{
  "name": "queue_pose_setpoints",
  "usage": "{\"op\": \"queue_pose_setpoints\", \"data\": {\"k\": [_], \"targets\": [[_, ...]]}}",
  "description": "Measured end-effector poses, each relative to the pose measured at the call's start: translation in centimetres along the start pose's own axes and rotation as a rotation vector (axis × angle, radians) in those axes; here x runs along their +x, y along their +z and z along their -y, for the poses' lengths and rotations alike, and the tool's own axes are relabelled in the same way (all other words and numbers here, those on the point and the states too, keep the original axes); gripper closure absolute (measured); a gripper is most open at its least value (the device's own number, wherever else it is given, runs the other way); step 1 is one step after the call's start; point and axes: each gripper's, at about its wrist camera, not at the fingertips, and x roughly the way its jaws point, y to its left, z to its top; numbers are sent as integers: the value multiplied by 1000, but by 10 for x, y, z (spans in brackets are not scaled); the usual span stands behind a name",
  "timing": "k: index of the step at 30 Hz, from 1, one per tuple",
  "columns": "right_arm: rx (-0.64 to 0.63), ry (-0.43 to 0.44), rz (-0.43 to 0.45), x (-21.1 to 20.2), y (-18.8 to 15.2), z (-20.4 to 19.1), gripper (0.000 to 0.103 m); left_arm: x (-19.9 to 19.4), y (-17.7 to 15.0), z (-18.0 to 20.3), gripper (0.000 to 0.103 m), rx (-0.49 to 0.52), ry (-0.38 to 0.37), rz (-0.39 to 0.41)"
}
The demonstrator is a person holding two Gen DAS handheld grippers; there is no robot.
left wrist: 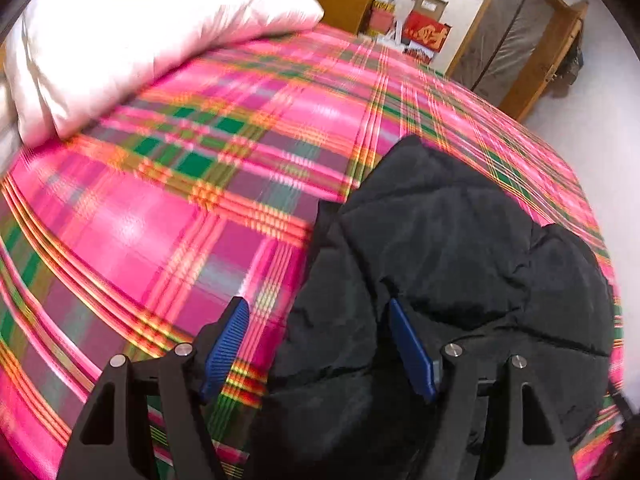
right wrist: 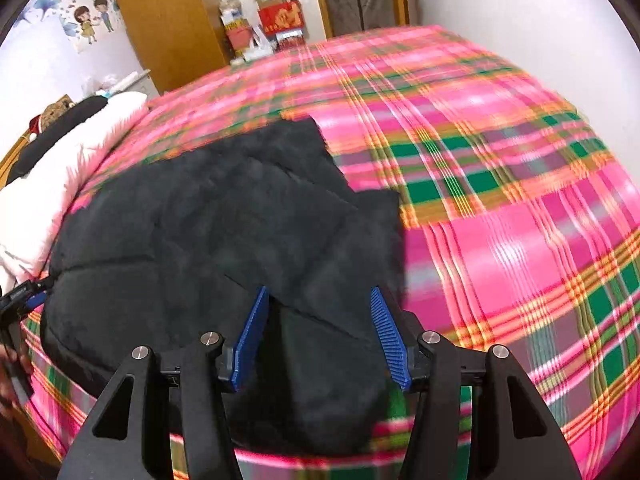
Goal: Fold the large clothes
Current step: 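Grasp the jacket edge with the left gripper, tuck it in, release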
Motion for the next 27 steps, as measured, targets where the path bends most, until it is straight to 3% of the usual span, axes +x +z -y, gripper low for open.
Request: {"op": "queue_pose_setpoints", "data": {"k": [3,7,12,17,22,27], "targets": [[50,36,-35,14,-4,14,36,9,-3,-5,27,-9,-30,-20],[34,5,-31,16,0,10,34,6,-3,0,30,-12,-14,-11],[19,20,39,-14,-5,2,34,-36,-13,24,33,91,-75,89],[-10,1,17,-11,-26,-1,34,-20,-25,31,33,161,-22,19],[9,-3,6,1,-25,2,34,-7,-19,30,33,130,9,6],[13,-4,6,2,-23,2,34,-5,-18,36,33,164,30,16]]}}
